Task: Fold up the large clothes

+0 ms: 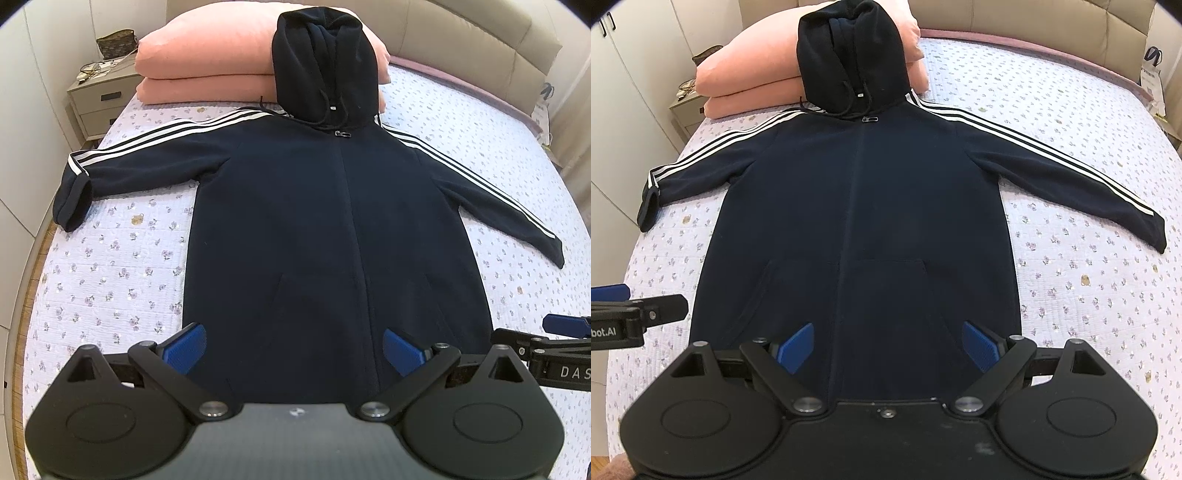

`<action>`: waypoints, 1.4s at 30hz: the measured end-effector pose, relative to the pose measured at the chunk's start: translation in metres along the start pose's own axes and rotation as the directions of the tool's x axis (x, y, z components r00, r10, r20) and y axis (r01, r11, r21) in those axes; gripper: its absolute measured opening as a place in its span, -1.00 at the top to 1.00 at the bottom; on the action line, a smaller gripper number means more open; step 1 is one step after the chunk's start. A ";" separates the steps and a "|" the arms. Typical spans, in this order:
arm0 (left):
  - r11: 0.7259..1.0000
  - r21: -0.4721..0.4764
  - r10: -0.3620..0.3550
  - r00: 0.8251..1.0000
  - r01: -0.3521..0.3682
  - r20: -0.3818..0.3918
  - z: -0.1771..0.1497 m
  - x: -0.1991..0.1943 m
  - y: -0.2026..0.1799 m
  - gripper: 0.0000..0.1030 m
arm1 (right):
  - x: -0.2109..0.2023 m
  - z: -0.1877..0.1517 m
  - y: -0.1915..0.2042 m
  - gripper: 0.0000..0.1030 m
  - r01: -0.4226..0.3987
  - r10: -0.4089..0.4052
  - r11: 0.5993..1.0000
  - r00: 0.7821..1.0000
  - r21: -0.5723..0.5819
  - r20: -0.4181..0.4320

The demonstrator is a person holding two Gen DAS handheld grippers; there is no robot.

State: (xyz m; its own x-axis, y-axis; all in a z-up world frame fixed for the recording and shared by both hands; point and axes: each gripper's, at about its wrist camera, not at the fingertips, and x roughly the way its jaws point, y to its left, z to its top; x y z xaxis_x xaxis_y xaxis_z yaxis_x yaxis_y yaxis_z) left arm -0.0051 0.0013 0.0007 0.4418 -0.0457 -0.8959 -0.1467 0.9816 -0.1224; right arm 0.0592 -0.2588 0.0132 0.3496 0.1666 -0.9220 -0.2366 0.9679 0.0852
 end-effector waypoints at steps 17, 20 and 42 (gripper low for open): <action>1.000 -0.003 -0.008 1.000 0.008 -0.007 0.000 0.001 0.004 -1.00 | -0.001 0.000 0.000 -1.00 -0.005 0.005 1.000 1.000 0.000 0.006; 1.000 -0.004 -0.009 1.000 0.009 -0.009 0.000 0.001 0.004 -1.00 | -0.002 0.000 0.000 -1.00 -0.006 0.006 1.000 1.000 -0.005 0.008; 1.000 -0.010 -0.022 1.000 0.022 -0.011 -0.002 0.000 0.006 -1.00 | -0.003 0.000 0.001 -1.00 -0.010 0.010 1.000 1.000 -0.009 0.010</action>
State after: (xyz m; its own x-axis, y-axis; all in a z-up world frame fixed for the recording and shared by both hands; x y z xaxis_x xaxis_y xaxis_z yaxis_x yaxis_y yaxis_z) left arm -0.0073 0.0066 -0.0008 0.4353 -0.0696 -0.8976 -0.1461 0.9783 -0.1468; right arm 0.0579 -0.2579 0.0164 0.3562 0.1783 -0.9172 -0.2485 0.9644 0.0909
